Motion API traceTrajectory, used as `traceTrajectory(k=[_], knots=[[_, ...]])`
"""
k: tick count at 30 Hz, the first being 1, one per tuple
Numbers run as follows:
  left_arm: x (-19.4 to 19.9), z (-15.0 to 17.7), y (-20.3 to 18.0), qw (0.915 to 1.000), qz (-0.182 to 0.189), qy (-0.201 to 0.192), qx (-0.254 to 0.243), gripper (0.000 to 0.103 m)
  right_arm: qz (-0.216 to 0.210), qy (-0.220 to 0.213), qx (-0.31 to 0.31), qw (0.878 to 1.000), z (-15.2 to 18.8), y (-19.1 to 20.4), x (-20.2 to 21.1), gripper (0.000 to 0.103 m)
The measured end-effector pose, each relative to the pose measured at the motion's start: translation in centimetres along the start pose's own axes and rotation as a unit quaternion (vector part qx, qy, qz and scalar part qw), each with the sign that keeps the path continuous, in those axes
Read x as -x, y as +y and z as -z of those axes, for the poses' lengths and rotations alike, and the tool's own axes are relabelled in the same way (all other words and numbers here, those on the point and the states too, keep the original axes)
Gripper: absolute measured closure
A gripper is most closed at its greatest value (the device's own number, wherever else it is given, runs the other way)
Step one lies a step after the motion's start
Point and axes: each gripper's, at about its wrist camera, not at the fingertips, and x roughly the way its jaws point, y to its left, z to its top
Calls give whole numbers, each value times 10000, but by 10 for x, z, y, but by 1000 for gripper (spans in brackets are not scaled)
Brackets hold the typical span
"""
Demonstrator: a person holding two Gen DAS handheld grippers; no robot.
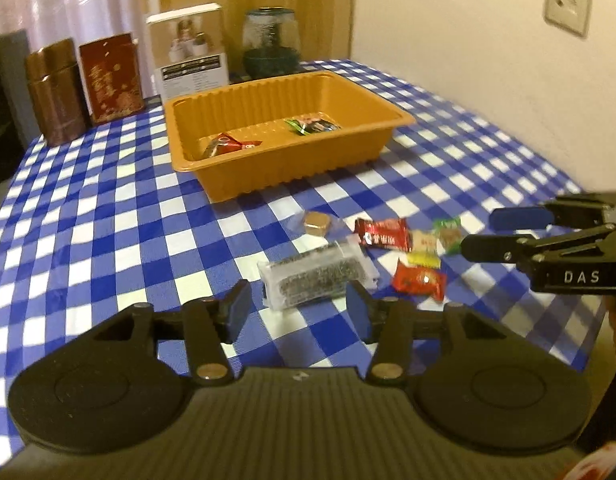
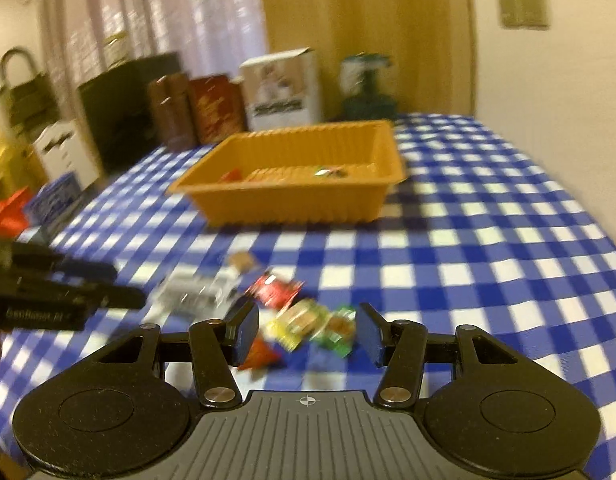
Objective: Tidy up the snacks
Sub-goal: 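Withdraw both open tools from the tray toward the remaining snacks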
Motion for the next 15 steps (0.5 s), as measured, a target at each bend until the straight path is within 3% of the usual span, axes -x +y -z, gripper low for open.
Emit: traceTrajectory(k=[7, 15], knots=[[-7, 1, -1, 9984, 153, 35, -543, 47, -388, 269, 460, 9978, -1, 17, -21, 49], [-16, 4, -3, 9936, 405, 104, -1045, 45, -447, 513, 929, 9933, 4, 20, -45, 49]])
